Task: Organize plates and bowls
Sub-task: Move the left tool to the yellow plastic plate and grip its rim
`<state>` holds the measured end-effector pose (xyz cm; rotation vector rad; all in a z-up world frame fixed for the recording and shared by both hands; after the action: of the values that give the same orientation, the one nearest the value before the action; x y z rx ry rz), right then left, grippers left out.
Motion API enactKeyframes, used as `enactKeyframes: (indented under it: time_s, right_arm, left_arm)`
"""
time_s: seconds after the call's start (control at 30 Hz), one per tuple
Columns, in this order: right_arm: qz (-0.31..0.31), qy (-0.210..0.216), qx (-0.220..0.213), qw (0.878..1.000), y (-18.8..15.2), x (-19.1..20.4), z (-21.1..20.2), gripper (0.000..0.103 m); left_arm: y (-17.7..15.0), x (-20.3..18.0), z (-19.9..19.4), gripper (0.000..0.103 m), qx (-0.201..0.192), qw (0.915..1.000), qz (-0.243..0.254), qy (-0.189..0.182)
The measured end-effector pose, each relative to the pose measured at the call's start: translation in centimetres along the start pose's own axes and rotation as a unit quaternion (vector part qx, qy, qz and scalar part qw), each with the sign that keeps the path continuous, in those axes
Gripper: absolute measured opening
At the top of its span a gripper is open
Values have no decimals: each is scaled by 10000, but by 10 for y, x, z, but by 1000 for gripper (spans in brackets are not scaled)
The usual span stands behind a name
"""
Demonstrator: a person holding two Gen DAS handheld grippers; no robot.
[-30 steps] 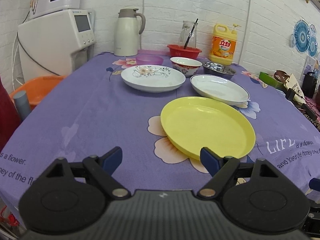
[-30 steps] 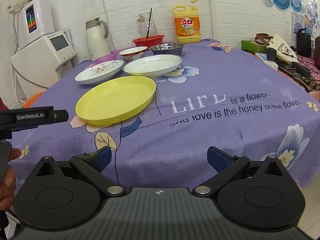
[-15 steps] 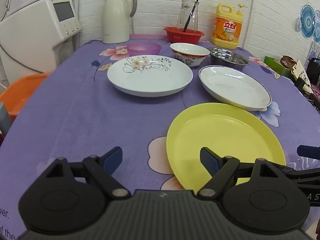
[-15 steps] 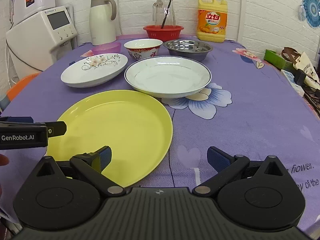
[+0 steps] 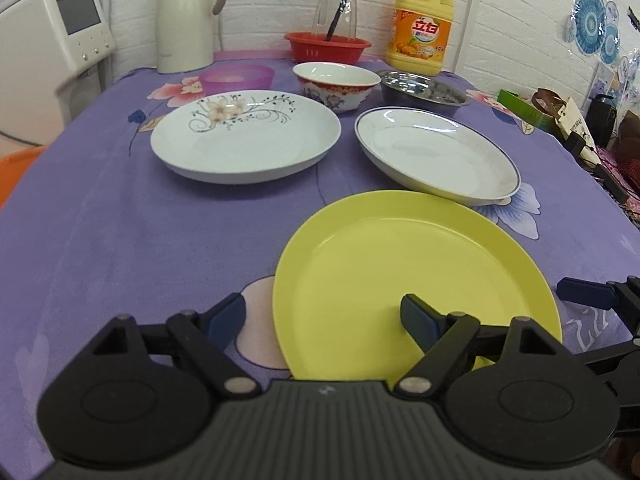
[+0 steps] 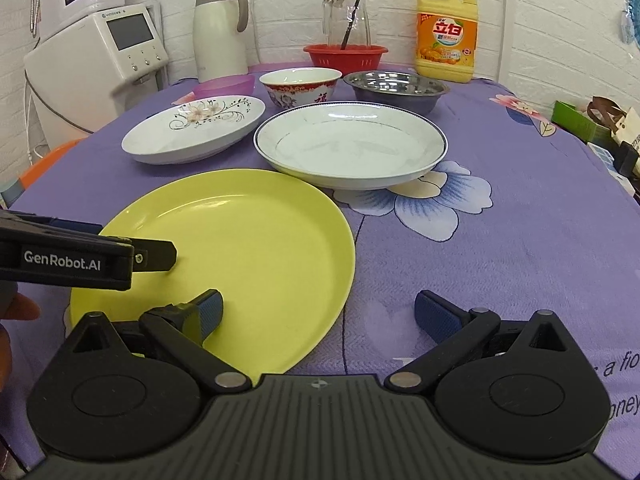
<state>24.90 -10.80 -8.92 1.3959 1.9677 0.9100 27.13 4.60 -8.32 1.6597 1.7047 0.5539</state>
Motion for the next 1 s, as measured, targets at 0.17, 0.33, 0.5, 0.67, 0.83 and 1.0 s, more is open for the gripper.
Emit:
enactKeyframes:
  time_s: [0.17,0.33,0.5,0.67,0.83,1.0]
  right_arm:
    - [137,142,76,9998,9,2,5,103]
    - [23,168,11,9999,11,7,10,103]
    - [-60,149,-66,9998,10,6,8,103]
    - [-31,139,-163,9998,12,14,8,103]
    - [-5,35,-176,9998,10,32,4,103]
    - [-139,154,-241,9995,19,53,-5,103]
  left_arm:
    - [2,-6,4,75,-108,9999,84,22]
    - [3,-6,4,65,-151,9996,130,-175]
    - [3,-9,4,60,-174,9992,219,-303]
    - [3,-9,4,53,-182,9995,111,-216]
    - [1,-3,-1,53,-160,9998,-10,-101]
    - [3,24,-24,52,-253,9993,-269,-22]
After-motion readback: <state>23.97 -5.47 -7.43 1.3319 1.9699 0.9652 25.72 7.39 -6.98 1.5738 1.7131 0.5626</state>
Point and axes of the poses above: each gripper's, at about its wrist camera, not at the fingertips, and z roughly the way its jaws point, x to its left, y to its top, the point moved 8 cm from there along z, roughly the way its jaws point, and after that the axes turned 6 degrees about -z, right-handed, at the moved point
